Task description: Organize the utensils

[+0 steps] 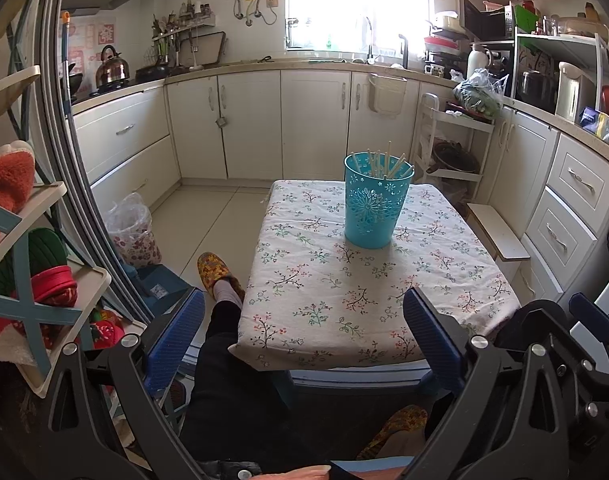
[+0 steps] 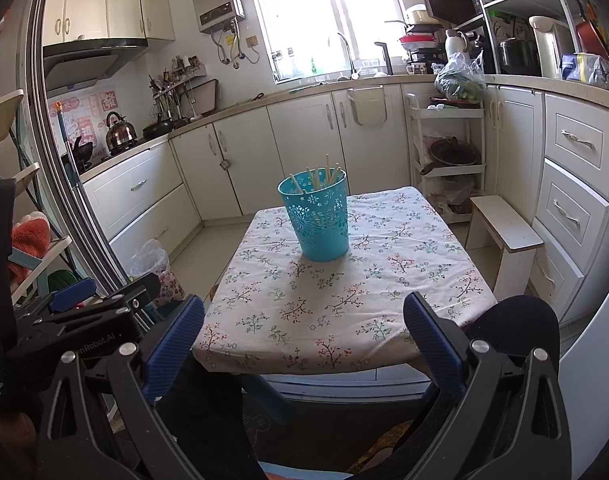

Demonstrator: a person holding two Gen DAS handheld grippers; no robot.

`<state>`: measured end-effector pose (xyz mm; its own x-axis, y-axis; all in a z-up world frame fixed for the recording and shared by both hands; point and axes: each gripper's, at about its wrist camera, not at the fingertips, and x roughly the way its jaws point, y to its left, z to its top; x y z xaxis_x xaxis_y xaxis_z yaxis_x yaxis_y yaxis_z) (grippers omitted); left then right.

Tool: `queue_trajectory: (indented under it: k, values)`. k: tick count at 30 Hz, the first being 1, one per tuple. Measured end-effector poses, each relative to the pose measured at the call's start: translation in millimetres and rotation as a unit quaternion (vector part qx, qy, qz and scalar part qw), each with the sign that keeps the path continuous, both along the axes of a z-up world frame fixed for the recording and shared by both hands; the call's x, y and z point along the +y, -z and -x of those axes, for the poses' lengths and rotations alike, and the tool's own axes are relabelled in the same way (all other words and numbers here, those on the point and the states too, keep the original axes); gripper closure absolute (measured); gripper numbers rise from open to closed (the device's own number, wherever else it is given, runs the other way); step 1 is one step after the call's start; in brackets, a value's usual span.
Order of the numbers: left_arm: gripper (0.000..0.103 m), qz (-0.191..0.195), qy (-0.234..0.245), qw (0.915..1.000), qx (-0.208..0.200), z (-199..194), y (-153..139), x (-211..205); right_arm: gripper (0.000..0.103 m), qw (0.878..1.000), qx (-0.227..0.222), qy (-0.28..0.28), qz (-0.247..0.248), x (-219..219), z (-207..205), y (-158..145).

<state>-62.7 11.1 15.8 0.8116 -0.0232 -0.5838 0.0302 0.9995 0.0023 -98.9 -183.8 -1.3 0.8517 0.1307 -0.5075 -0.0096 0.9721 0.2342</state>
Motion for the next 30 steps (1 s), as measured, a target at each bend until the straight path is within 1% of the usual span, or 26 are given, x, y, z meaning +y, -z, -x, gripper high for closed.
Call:
queue_trajectory:
  k: [15,22,26,30]
  values:
    - [0.008,-0.008,-0.002,1.0000,0.001,0.8,-2.5,-2.7,0.007,1.000,-0.001,0.000,0.001,0.0,0.2,-0.2]
    - [0.008,-0.007,0.000,0.9999,-0.007,3.5,-5.1,-3.9,0.007,1.000,-0.001,0.000,0.001,-1.2,0.5,-0.2]
    - [0.008,-0.002,0.001,1.0000,-0.005,3.4,-5.1,-2.4,0.007,1.000,-0.002,0.002,0.001,-1.8,0.5,-0.7]
    - [0.008,-0.006,-0.003,1.0000,0.000,2.0,-3.5,-2.9,0.007,1.000,-0.001,0.004,0.000,-3.3,-0.2,-1.6]
